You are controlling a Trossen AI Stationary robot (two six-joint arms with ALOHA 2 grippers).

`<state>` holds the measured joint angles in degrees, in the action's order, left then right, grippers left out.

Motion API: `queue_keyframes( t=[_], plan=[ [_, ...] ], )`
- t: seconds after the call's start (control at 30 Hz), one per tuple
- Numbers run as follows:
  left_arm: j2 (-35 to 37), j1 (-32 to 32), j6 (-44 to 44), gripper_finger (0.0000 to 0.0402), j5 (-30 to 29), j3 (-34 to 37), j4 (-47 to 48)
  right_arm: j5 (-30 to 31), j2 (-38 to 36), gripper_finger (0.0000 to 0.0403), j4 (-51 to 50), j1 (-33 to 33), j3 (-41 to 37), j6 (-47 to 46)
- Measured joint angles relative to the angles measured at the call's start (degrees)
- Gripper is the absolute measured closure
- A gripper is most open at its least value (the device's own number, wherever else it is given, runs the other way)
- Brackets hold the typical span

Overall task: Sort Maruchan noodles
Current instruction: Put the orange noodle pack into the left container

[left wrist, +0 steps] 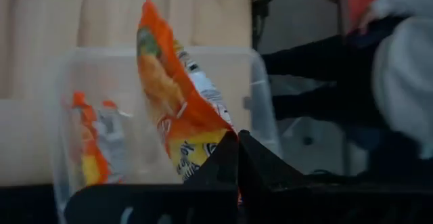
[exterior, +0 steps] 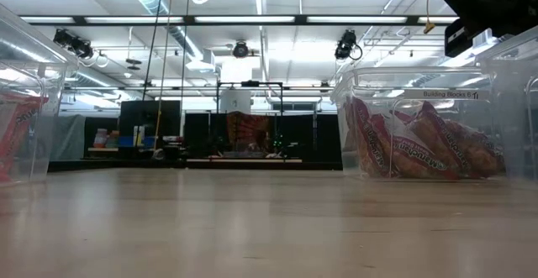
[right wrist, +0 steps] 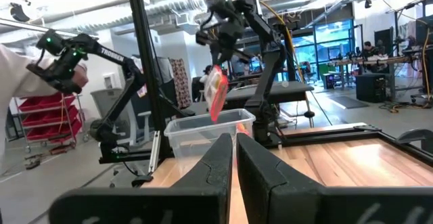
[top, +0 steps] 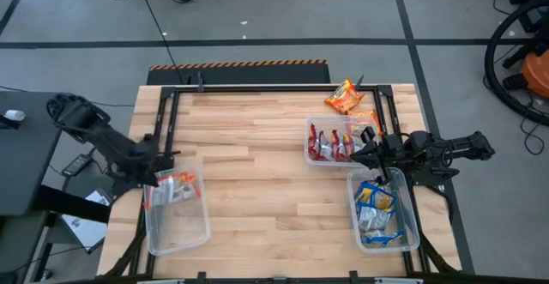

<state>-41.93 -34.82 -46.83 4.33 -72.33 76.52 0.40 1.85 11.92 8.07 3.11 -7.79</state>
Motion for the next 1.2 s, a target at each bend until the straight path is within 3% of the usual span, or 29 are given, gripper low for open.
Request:
queue_keyframes(
  t=[0.33, 0.7, 1.2],
  plan=[
    [-0.6, -1.8, 5.1, 0.0401, -4.2, 14.1, -8.1, 0.0, 0.0, 0.0374, 0.0, 0.0, 0.0, 0.0],
    [-2.4, -1.7, -11.6, 0.0398, -3.8, 28.6, -9.0, 0.0, 0.0, 0.0374, 0.0, 0.0, 0.0, 0.0],
    [-7.1, -1.8, -16.0, 0.0396, 1.8, 30.4, -2.8, 0.0, 0.0, 0.0374, 0.0, 0.0, 0.0, 0.0]
  ],
)
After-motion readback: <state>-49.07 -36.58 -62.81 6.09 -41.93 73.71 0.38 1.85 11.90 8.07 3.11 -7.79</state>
